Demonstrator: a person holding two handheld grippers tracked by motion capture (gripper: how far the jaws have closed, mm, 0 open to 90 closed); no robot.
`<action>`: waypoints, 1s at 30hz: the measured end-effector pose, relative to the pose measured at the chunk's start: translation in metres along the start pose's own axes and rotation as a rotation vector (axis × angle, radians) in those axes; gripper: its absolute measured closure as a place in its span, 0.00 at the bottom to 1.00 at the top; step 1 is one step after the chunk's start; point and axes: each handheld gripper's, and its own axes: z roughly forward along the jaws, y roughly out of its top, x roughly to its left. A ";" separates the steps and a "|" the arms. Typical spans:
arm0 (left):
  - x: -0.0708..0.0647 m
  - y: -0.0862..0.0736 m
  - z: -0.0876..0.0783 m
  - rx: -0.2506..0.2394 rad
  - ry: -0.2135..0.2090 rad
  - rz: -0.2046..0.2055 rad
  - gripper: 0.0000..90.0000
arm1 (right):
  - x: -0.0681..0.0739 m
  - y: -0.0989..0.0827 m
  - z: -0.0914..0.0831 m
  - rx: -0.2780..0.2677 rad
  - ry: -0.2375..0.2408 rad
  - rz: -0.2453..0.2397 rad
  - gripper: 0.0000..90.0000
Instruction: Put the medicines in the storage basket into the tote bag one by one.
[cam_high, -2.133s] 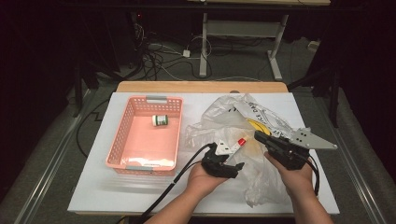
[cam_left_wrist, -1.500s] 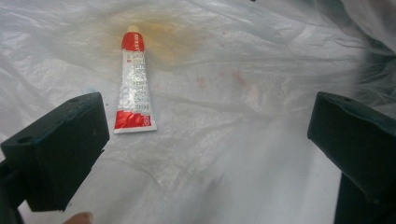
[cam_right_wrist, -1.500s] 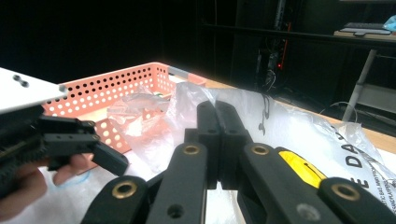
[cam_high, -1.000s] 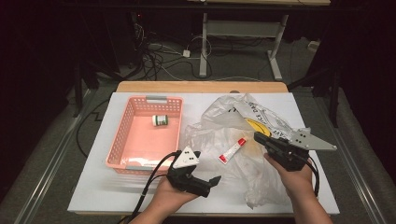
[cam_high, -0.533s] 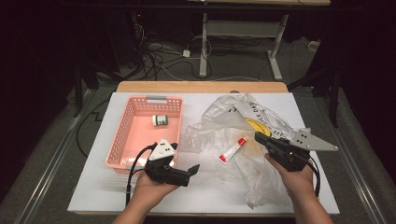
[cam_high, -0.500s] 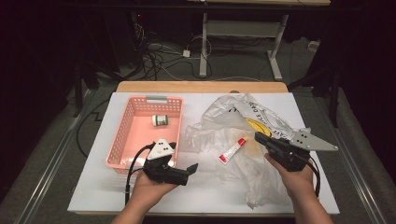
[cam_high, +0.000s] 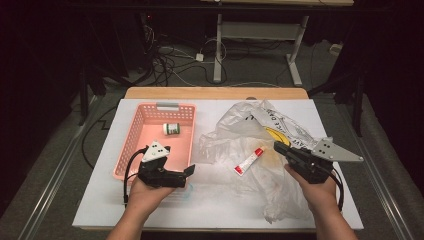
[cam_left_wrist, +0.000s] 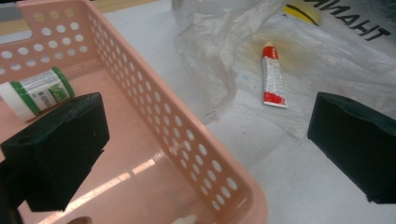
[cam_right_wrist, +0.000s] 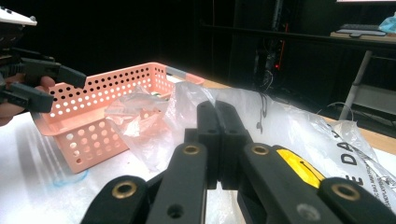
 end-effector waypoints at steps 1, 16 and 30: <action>0.002 0.000 -0.001 -0.003 0.003 -0.006 0.00 | 0.000 0.000 0.000 0.000 0.000 0.000 1.00; 0.035 -0.004 -0.022 -0.008 0.126 -0.062 0.00 | 0.000 -0.001 0.000 0.001 -0.003 0.000 1.00; 0.038 0.004 -0.014 0.013 0.133 -0.091 0.00 | 0.000 -0.002 0.003 0.011 -0.001 -0.005 1.00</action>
